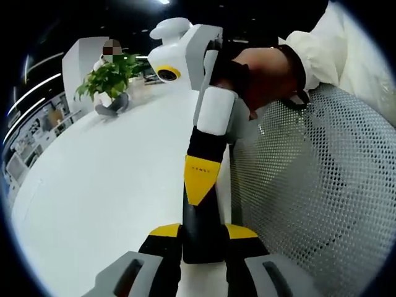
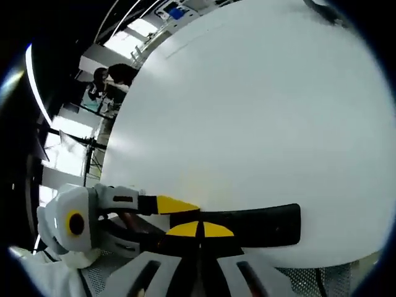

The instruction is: Press the specified remote control buttons in sequence, fully releasing each button before pressing the next.

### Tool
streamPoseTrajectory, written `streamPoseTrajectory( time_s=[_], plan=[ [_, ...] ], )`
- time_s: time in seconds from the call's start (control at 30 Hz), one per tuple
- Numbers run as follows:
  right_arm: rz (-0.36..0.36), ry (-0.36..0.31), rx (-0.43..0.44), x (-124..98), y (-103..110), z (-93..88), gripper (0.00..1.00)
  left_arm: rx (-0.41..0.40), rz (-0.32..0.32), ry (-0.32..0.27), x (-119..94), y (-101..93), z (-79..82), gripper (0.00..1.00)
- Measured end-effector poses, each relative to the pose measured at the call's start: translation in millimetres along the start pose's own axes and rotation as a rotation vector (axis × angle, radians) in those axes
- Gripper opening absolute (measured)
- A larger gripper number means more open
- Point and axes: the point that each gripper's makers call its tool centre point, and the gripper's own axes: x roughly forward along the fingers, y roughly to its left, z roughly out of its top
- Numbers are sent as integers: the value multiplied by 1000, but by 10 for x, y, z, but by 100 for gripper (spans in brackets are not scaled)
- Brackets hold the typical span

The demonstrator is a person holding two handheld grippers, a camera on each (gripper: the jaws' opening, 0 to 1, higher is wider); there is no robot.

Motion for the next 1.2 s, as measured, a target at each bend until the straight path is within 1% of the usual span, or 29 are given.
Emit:
streamPoseTrajectory(
  time_s=[0.07,0.3,0.37,0.63,0.7,0.8,0.87,0.93,1.0,1.13,1.2],
  plan=[
    [-7,17,-11,20,0,-25,0,0,-1,0,0,1,0,25],
    [-16,11,-19,16,-7,-28,0,-4,-2,-2,-1,0,-1,25],
    [-23,10,-33,16,-1,-38,0,-3,-2,-2,-3,-2,2,25],
    [-59,3,-119,33,1,-33,0,-15,0,-1,2,5,-3,25],
    [-89,4,-164,41,14,-32,0,-21,3,-1,7,7,2,26],
    [-108,14,-216,49,24,-36,0,-29,10,2,26,9,21,26],
    [-104,12,-212,41,19,-38,0,-32,12,4,28,11,17,25],
    [-99,11,-189,38,16,-35,0,-32,12,3,25,9,15,25],
    [-99,14,-191,34,25,-35,0,-32,13,3,20,8,16,25],
    [-116,16,-245,28,64,-37,0,-39,16,4,20,14,15,25],
    [-109,-2,-263,10,110,0,0,-39,17,4,20,14,14,25]
  ],
)
